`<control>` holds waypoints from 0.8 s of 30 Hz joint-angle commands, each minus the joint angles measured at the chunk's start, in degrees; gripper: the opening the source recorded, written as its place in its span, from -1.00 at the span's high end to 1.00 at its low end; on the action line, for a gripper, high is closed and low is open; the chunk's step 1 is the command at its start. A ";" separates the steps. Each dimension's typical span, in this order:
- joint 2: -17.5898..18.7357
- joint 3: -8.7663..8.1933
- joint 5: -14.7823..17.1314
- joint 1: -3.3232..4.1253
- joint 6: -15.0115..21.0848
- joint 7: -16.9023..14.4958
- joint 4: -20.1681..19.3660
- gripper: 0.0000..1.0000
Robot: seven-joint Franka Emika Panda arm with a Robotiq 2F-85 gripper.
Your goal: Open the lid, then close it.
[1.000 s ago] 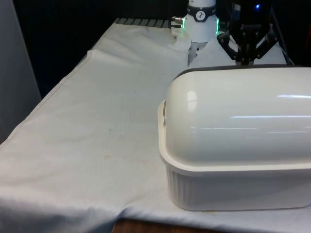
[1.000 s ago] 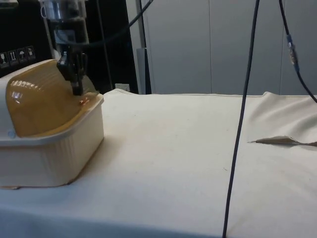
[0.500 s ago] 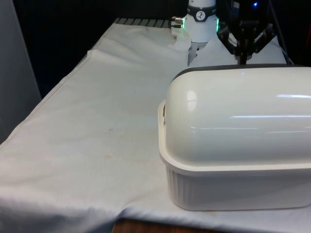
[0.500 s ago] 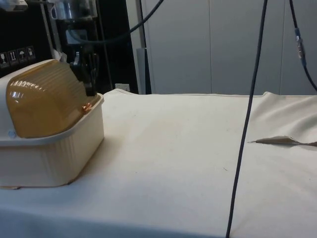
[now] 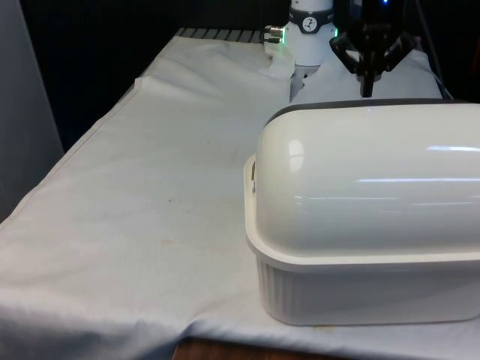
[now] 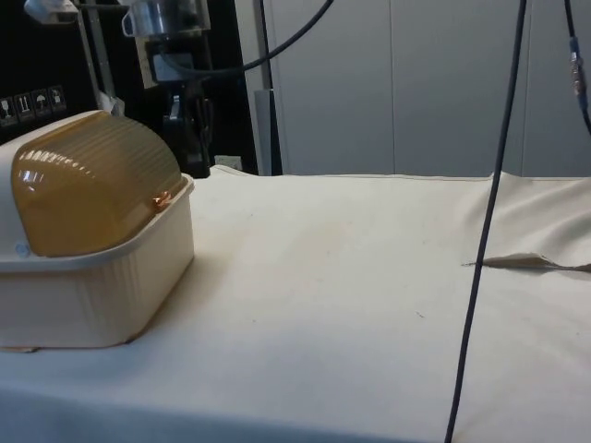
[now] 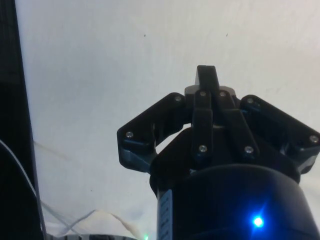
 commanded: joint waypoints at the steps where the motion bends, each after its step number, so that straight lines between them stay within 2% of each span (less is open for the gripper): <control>1: -0.86 0.00 0.17 -0.11 0.92 -0.34 -1.15 1.00; 5: -1.83 -0.11 0.29 -0.17 1.43 -0.52 -2.41 1.00; 6: -1.60 -0.11 0.00 -0.11 0.63 -0.23 -1.95 1.00; 7: -1.95 -0.06 0.23 -0.17 1.55 -0.40 -2.58 1.00; 18: -1.78 -0.11 0.06 -0.17 1.15 -0.23 -2.41 0.98; 20: -1.78 -0.11 0.06 -0.17 1.09 -0.23 -2.35 0.87; 21: -1.78 -0.11 0.06 -0.17 1.09 -0.23 -2.35 0.69; 24: -1.78 -0.11 0.06 -0.17 1.09 -0.23 -2.35 0.40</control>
